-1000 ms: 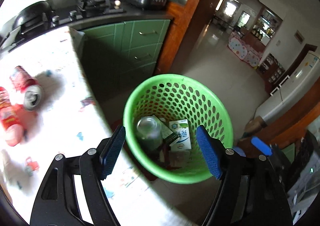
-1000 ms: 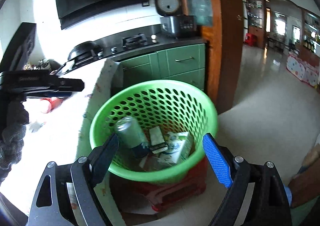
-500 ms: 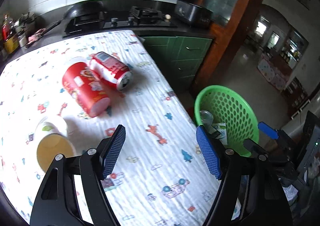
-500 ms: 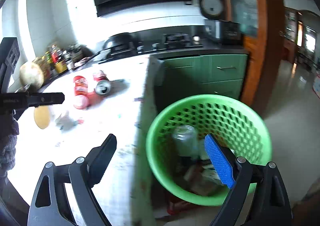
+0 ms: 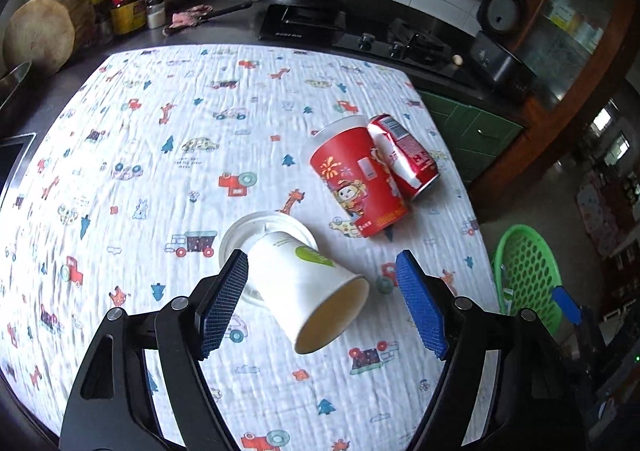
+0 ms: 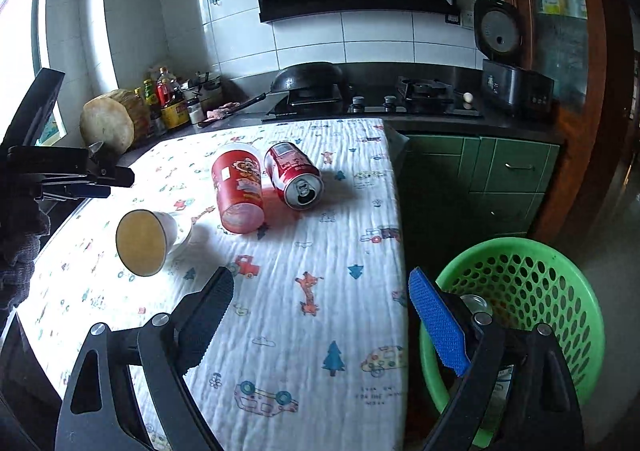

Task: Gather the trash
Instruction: 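Grasp the white paper cup with the left tool and lift it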

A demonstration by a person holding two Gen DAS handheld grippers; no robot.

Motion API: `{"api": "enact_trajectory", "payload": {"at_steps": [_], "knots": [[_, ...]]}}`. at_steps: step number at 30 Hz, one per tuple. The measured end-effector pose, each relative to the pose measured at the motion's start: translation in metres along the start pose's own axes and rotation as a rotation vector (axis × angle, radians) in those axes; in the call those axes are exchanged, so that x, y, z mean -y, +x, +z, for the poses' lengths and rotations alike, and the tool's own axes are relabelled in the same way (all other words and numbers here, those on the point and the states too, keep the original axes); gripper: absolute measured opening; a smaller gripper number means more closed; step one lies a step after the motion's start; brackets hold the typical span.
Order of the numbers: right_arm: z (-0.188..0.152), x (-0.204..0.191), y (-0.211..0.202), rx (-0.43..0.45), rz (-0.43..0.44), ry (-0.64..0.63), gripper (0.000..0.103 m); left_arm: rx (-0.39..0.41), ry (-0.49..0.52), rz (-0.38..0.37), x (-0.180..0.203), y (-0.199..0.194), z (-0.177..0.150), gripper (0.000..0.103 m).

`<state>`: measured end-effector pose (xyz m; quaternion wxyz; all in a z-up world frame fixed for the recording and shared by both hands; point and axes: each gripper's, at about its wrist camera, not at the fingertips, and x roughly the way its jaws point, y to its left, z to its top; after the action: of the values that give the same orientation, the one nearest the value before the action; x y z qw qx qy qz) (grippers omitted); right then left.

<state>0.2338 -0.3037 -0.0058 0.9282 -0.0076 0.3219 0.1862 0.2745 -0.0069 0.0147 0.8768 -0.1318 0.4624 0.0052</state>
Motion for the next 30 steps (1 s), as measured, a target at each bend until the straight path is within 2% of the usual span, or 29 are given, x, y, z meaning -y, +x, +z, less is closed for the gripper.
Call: {"api": "enact_trajectory", "payload": {"at_steps": [6,10,13,19,22,25,27,30], "knots": [[-0.004,-0.01,0.009,-0.023,0.012,-0.03,0.086,-0.087,-0.086,-0.01,-0.017,0.03,0.001,0.078],[-0.006,-0.01,0.015,-0.038,0.017,-0.038,0.086,-0.147,-0.157,-0.048,-0.028,0.048,0.001,0.078],[-0.007,-0.011,0.021,-0.047,0.019,-0.037,0.086,-0.171,-0.187,-0.045,-0.032,0.056,0.001,0.079],[-0.01,-0.018,0.03,-0.067,0.028,-0.052,0.086,-0.211,-0.244,-0.1,-0.037,0.065,-0.005,0.079],[-0.011,-0.022,0.034,-0.075,0.035,-0.058,0.086,-0.212,-0.245,-0.125,-0.036,0.066,-0.007,0.075],[-0.011,-0.027,0.035,-0.08,0.04,-0.072,0.086,-0.21,-0.238,-0.151,-0.035,0.066,-0.009,0.066],[-0.011,-0.031,0.036,-0.084,0.044,-0.08,0.086,-0.211,-0.232,-0.175,-0.035,0.066,-0.01,0.054],[-0.01,-0.036,0.038,-0.086,0.047,-0.088,0.086,-0.208,-0.217,-0.209,-0.034,0.064,-0.013,0.049]]}}
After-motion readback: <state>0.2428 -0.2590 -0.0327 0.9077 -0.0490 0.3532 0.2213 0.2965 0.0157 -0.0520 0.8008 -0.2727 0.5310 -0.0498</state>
